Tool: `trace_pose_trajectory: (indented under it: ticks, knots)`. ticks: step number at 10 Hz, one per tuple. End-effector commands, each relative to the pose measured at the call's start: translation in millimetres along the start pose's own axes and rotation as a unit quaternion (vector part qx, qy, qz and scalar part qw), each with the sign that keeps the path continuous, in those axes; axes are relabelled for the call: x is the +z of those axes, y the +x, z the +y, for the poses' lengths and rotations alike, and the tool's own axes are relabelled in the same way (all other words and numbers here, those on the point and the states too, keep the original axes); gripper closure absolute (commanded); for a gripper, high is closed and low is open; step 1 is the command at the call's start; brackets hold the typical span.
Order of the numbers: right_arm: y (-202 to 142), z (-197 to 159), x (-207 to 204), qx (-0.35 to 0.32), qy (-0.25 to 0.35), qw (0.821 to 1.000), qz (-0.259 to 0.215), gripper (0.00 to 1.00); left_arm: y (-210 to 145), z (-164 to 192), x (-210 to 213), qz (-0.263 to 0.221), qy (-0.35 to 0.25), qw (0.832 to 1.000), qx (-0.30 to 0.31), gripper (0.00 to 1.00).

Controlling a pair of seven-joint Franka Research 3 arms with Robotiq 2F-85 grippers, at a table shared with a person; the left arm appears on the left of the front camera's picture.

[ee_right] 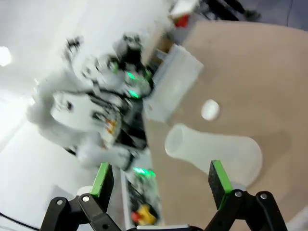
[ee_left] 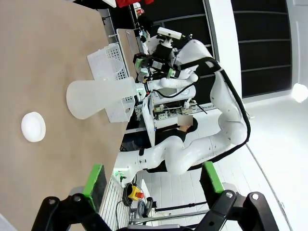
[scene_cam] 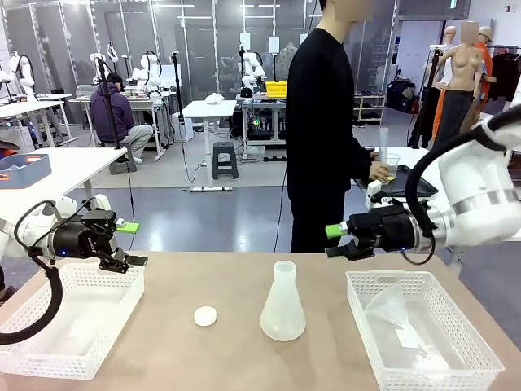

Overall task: Prepare the solutions needed for the experiment.
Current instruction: Pick up the Plastic Funnel and insert it into the Big flask.

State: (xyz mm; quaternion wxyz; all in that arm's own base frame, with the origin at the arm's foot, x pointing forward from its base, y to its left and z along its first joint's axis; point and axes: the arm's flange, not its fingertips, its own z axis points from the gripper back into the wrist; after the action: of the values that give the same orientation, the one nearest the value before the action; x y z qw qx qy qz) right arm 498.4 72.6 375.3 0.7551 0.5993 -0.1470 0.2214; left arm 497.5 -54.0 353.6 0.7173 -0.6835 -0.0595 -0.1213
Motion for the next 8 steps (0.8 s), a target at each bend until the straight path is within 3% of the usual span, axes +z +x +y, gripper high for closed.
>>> trace_pose_trajectory:
  ticks: [1,2,3,4,6,7,8]
  knots:
    - [5,56,-3,0.172,-0.174,0.965,0.097,0.0,0,-1,-1,0.001,0.0,1.0,0.0,0.0]
    - [2,74,-2,0.211,-0.253,0.935,0.132,0.0,0,-1,-1,0.001,0.0,1.0,0.0,0.0]
    - [-2,82,-5,0.235,-0.335,0.891,0.196,0.0,0,-1,-1,0.001,0.0,1.0,0.0,0.0]
    - [-10,85,-12,0.273,-0.369,0.839,0.292,0.0,0,-1,-1,0.001,0.0,1.0,0.0,0.0]
    - [-17,86,-19,0.295,-0.429,0.798,0.303,0.0,0,-1,-1,0.001,0.0,1.0,0.0,0.0]
    - [-24,84,-15,0.274,-0.457,0.788,0.31,0.0,0,-1,-1,0.001,0.0,1.0,0.0,0.0]
    - [-4,95,-13,0.263,-0.306,0.866,0.294,0.0,0,-1,-1,0.001,0.0,1.0,0.0,0.0]
